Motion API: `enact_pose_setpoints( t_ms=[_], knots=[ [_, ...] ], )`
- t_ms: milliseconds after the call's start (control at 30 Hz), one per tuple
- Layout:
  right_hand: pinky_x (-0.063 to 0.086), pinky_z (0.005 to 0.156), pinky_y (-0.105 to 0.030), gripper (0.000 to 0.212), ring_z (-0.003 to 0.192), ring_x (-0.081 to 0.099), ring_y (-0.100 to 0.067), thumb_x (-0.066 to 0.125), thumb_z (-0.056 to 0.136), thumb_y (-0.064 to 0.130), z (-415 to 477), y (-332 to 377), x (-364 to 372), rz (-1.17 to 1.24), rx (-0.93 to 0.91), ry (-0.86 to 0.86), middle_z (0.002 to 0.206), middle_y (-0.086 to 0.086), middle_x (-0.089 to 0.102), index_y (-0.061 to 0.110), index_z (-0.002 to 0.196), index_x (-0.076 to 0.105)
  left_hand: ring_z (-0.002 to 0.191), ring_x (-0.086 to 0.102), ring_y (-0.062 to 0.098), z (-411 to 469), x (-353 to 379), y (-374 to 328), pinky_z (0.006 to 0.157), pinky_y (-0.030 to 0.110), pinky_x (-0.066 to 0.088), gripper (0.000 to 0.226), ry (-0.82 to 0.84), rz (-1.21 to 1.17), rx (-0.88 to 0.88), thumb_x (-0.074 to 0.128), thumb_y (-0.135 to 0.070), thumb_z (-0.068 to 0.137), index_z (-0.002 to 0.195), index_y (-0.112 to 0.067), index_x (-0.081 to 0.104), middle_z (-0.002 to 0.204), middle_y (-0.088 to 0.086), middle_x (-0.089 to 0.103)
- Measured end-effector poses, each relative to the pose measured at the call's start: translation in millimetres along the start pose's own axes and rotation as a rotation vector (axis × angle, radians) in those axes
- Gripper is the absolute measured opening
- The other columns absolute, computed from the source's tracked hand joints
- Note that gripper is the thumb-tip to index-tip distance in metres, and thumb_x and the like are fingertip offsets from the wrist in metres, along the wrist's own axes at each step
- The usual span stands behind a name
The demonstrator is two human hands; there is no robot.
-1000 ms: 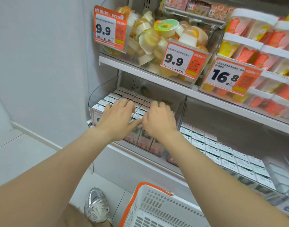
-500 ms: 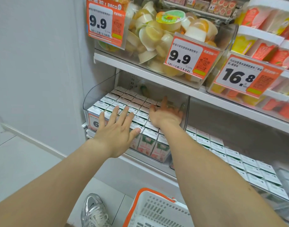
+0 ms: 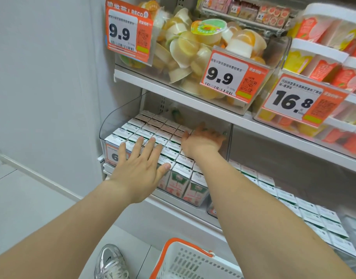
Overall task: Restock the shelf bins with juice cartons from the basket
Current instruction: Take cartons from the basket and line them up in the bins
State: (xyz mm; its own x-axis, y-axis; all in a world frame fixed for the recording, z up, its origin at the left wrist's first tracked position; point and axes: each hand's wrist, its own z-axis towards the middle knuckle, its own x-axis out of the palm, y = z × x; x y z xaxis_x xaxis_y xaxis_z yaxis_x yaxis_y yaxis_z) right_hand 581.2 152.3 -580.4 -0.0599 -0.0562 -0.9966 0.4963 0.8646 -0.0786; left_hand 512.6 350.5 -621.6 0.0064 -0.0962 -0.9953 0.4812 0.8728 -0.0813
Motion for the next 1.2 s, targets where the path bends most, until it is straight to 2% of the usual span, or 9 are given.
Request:
enact_pose_setpoints(
  t_ms=[100, 233, 400, 500, 667, 767, 867, 1000, 1200],
  knots=[
    [0.028, 0.118, -0.058, 0.077, 0.145, 0.034, -0.049, 0.026, 0.102, 0.061, 15.5, 7.5, 3.5, 0.110, -0.049, -0.063, 0.160, -0.025, 0.033, 0.022, 0.165, 0.005, 0.161, -0.004, 0.032, 3.8, -0.8, 1.8, 0.123, 0.065, 0.005, 0.098, -0.021, 0.063, 0.005, -0.027, -0.065, 0.082, 0.165, -0.020, 0.000, 0.174, 0.006, -0.001],
    [0.021, 0.124, -0.057, 0.080, 0.155, 0.020, -0.047, 0.023, 0.100, 0.071, 21.8, 13.0, 10.4, 0.334, -0.075, 0.040, 0.171, -0.018, 0.018, 0.037, 0.165, -0.008, 0.160, -0.008, 0.033, 8.4, 2.0, 2.8, 0.122, 0.068, 0.002, 0.099, 0.017, 0.037, -0.014, -0.028, -0.067, 0.080, 0.164, -0.020, -0.011, 0.174, 0.005, -0.010],
    [0.043, 0.106, -0.047, 0.076, 0.144, 0.042, -0.041, 0.026, 0.093, 0.082, 11.2, 12.9, 12.1, 0.327, -0.155, -0.003, 0.163, -0.016, 0.035, 0.052, 0.160, 0.011, 0.160, -0.009, 0.034, 10.8, 6.4, -1.0, 0.122, 0.069, 0.002, 0.085, 0.013, 0.022, -0.036, -0.020, -0.065, 0.093, 0.164, -0.019, -0.014, 0.174, 0.001, -0.012],
    [0.044, 0.105, -0.045, 0.076, 0.141, 0.047, -0.037, 0.028, 0.091, 0.083, 10.0, 9.1, 12.6, 0.322, -0.190, 0.000, 0.160, -0.012, 0.042, 0.053, 0.160, 0.015, 0.160, -0.011, 0.033, 13.4, 4.4, -0.1, 0.123, 0.069, 0.000, 0.081, 0.029, -0.001, -0.032, -0.015, -0.066, 0.097, 0.164, -0.020, -0.016, 0.174, 0.001, -0.014],
    [0.043, 0.113, -0.048, 0.079, 0.141, 0.048, -0.038, 0.029, 0.094, 0.081, 19.1, 13.1, 5.2, 0.393, -0.239, 0.132, 0.166, -0.008, 0.036, 0.048, 0.163, 0.011, 0.160, -0.005, 0.030, 7.5, 3.7, 4.0, 0.124, 0.065, 0.002, 0.100, 0.022, 0.014, -0.017, -0.025, -0.070, 0.081, 0.165, -0.018, -0.010, 0.174, 0.003, -0.007],
    [0.040, 0.112, -0.055, 0.080, 0.134, 0.053, -0.039, 0.022, 0.092, 0.081, 31.9, 28.9, -1.4, 0.276, -0.215, 0.018, 0.153, -0.010, 0.053, 0.042, 0.161, 0.021, 0.161, -0.004, 0.029, 5.7, 1.9, 8.9, 0.128, 0.060, -0.001, 0.105, -0.022, -0.005, -0.026, -0.021, -0.075, 0.081, 0.165, -0.015, -0.004, 0.174, 0.005, -0.001],
    [0.034, 0.115, -0.060, 0.076, 0.144, 0.042, -0.039, 0.030, 0.094, 0.076, 35.6, 52.9, 0.3, 0.297, -0.320, -0.051, 0.162, -0.005, 0.037, 0.036, 0.158, 0.028, 0.160, -0.010, 0.030, 7.4, -1.4, 15.0, 0.127, 0.058, -0.007, 0.112, -0.027, -0.023, -0.062, -0.017, -0.085, 0.079, 0.166, -0.015, -0.005, 0.174, 0.004, -0.005],
    [0.022, 0.124, -0.057, 0.073, 0.160, 0.011, -0.030, 0.029, 0.089, 0.083, 32.3, 69.1, 11.9, 0.335, -0.423, 0.035, 0.173, 0.007, 0.010, 0.055, 0.156, 0.021, 0.160, -0.014, 0.032, 7.3, -3.7, 15.6, 0.127, 0.059, -0.009, 0.122, 0.017, -0.019, -0.175, -0.011, -0.094, 0.074, 0.163, -0.009, -0.019, 0.174, 0.011, -0.012],
    [0.021, 0.122, -0.055, 0.079, 0.158, 0.017, -0.030, 0.025, 0.087, 0.089, 24.3, 67.2, 9.8, 0.310, -0.445, 0.113, 0.169, 0.009, 0.028, 0.055, 0.157, 0.015, 0.160, -0.013, 0.034, 9.0, -1.1, 11.2, 0.125, 0.062, -0.009, 0.123, -0.008, -0.009, -0.206, -0.010, -0.094, 0.076, 0.159, -0.005, -0.027, 0.173, 0.016, -0.013]
  ],
)
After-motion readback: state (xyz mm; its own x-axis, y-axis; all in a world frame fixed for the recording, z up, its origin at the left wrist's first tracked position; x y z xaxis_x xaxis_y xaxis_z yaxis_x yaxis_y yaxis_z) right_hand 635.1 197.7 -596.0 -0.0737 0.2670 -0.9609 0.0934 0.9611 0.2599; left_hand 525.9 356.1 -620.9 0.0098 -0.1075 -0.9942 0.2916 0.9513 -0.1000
